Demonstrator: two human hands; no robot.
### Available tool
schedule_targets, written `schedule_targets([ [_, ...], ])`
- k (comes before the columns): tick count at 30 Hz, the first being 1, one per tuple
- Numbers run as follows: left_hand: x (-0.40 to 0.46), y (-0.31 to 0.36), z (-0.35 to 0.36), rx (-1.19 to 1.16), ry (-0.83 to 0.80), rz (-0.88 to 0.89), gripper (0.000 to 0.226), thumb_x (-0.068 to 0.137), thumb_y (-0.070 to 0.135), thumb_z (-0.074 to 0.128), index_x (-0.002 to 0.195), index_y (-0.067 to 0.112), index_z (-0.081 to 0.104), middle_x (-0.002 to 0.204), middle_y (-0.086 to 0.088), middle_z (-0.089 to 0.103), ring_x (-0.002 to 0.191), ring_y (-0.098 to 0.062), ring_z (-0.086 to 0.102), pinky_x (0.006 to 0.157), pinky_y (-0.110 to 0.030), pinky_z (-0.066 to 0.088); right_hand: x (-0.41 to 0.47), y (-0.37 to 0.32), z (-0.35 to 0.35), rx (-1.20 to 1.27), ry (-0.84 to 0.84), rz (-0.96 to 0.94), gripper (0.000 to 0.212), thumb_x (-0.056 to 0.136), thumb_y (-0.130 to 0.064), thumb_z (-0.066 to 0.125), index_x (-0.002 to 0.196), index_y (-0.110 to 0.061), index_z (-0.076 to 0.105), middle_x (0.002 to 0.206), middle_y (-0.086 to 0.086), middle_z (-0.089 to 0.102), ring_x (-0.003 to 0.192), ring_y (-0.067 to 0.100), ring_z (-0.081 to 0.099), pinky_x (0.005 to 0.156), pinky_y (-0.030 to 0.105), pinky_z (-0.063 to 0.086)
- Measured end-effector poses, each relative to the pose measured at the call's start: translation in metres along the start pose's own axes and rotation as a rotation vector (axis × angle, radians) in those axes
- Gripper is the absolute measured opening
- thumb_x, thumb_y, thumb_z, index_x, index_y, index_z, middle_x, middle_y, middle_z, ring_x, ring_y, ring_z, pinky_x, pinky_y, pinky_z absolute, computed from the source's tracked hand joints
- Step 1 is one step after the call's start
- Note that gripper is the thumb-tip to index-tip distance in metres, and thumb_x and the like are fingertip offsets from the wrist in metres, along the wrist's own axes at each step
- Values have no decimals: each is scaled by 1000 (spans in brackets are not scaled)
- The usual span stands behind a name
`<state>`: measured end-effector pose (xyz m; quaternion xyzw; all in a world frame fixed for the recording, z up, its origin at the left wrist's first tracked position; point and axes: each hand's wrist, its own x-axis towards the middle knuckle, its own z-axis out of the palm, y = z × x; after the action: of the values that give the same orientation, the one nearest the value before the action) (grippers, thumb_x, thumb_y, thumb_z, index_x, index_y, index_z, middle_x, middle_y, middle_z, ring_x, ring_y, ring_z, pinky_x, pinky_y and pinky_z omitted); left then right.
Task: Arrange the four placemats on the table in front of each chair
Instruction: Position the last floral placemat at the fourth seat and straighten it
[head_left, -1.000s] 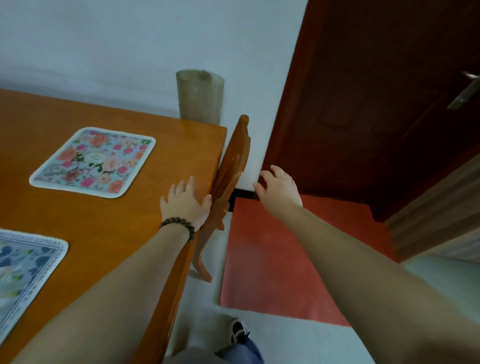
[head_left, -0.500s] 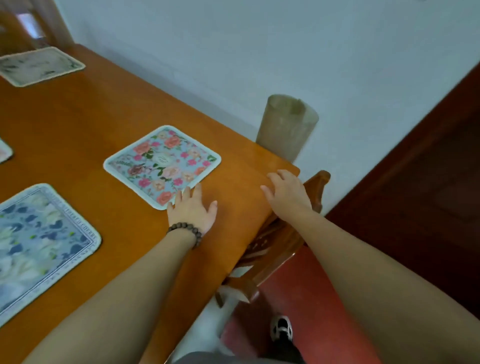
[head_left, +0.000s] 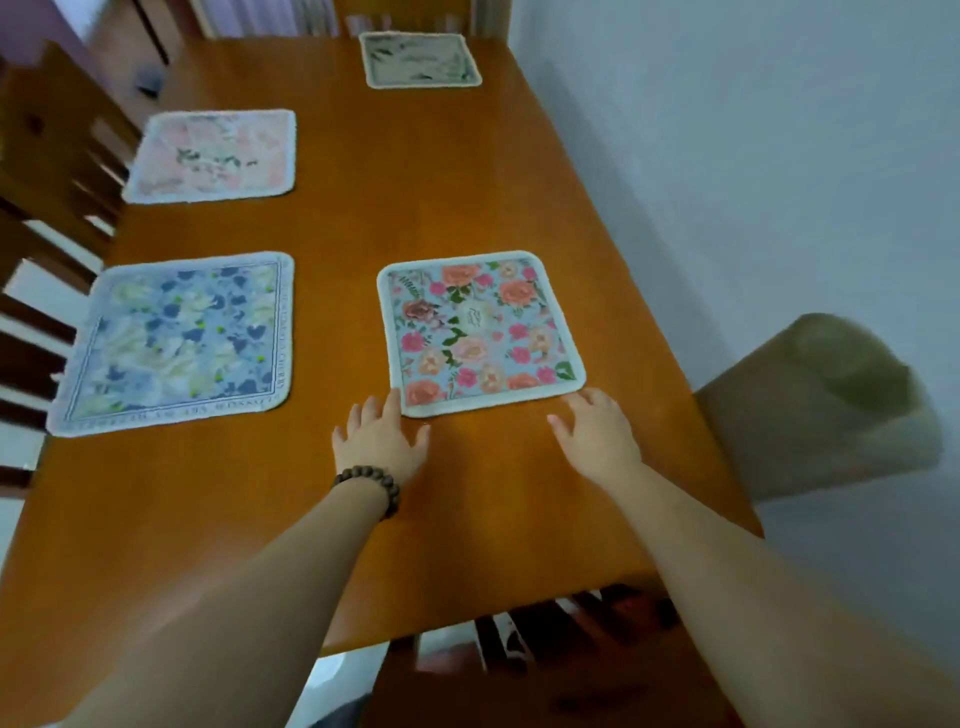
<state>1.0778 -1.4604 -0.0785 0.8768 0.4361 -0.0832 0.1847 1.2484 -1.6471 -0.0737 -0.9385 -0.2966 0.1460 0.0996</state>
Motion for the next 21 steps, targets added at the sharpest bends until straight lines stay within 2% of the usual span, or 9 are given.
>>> schedule_targets([
  [4,5,9,18,-7,3,-91,74,90,59,39,151,26,12,158,-8,15,145,-27,11,115,-51,16,32,28,6,28,-95,-5,52,96,-44,42,141,-19,37,149,14,31,137,33,26,111,47,30],
  [8,26,18,23,-22,27,-152,80,88,62,41,151,27,6,159,-11,3,145,-29,5,114,-51,16,59,42,14,92,-129,-8,65,93,-49,48,147,-22,25,156,15,13,144,33,9,114,47,25],
  [18,88,26,31,-43,-20,-181,95,82,69,46,151,28,-4,158,-18,-3,145,-34,-4,115,-51,11,119,48,26,164,-159,-2,84,84,-61,56,149,-26,15,158,16,6,145,32,-1,116,48,13],
  [21,91,24,42,-46,-38,-139,94,81,70,45,150,31,-6,158,-17,-2,145,-33,-4,115,-50,7,125,44,32,178,-153,-3,85,83,-62,55,149,-26,16,159,14,6,146,30,0,116,47,13],
])
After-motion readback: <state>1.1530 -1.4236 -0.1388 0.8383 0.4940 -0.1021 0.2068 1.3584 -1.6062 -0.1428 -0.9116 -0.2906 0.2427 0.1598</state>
